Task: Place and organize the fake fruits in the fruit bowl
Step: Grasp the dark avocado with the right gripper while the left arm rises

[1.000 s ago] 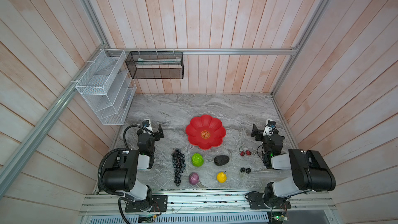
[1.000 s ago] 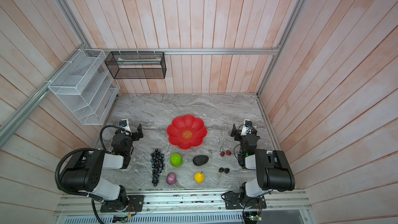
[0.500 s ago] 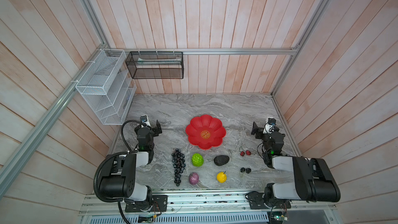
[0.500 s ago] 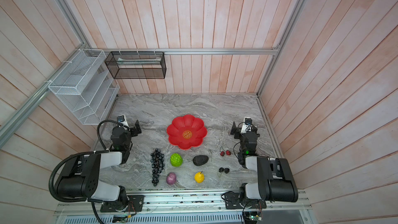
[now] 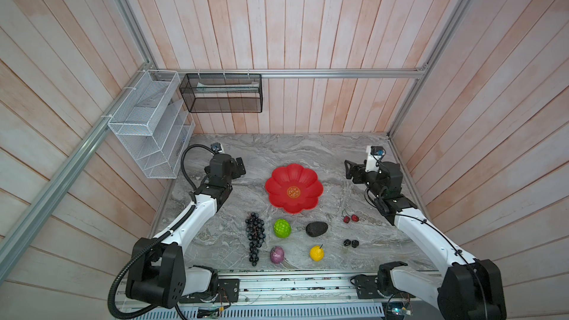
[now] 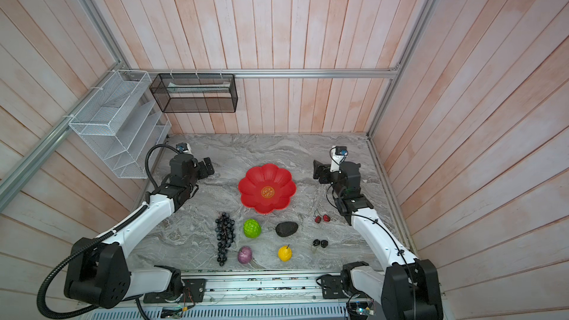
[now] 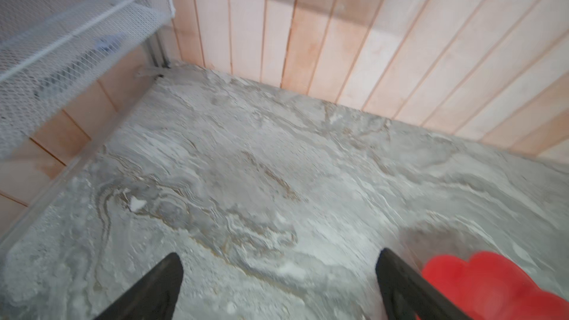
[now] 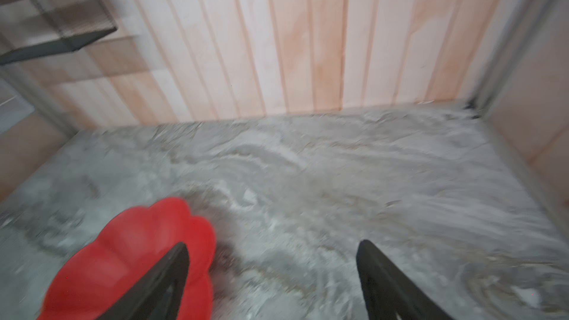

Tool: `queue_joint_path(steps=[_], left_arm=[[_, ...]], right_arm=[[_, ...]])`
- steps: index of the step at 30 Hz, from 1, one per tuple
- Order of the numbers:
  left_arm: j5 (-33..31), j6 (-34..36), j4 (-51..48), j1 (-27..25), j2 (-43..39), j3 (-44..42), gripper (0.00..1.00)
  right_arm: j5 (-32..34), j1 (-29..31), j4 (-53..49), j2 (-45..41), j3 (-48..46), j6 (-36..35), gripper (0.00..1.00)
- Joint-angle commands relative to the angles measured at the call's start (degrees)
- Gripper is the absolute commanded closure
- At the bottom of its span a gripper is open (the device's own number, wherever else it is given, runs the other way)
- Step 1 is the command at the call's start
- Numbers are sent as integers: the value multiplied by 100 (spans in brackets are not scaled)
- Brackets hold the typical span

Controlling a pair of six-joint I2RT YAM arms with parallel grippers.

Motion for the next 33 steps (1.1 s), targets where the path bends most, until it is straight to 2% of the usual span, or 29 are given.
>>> queue_joint_path(steps=[1,4,8,11,25,33], left_arm=[[-141,-559,-872,-210,-320,-78,0],[-17,-859,-874,-222,-565,-171,0],[-49,-905,-805,-214,-661,-104,0],[-102,-891,-833,-211,-615,65,0],[152,-1083,-799,-152,-768,-32,0],[236,-1077,-820,-51,-795,-69,0]], right_arm=[[-197,808,-2134,-103,198,133,15],[197,1727,-3024,-241,354,311,15],[396,2782,-3540,-245,423,657,15],[380,3195,-3734,75,441,624,14],[-25,3418,-3054,1212,381,-237,10],[-328,3440,-3062,1693,418,-218,10]])
